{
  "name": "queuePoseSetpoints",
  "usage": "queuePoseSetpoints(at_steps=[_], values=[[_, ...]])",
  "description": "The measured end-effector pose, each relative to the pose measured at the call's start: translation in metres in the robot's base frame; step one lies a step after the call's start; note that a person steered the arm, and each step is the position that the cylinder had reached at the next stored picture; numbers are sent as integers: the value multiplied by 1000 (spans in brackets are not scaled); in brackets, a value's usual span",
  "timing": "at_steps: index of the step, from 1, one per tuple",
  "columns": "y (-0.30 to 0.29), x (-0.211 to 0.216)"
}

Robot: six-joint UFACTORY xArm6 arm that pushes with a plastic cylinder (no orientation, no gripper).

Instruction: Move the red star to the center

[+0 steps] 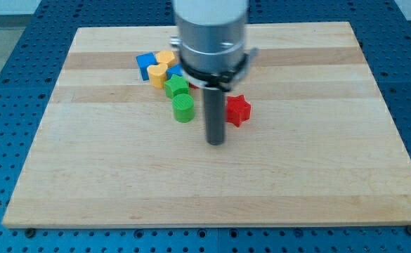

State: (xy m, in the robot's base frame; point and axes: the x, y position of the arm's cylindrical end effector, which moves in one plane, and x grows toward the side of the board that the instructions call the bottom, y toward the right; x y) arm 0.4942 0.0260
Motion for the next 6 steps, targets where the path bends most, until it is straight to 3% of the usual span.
queuePoseSetpoints(at_steps=[1, 2, 4, 6], values=[[42, 0], [42, -3], [-9, -43], [-19, -204]])
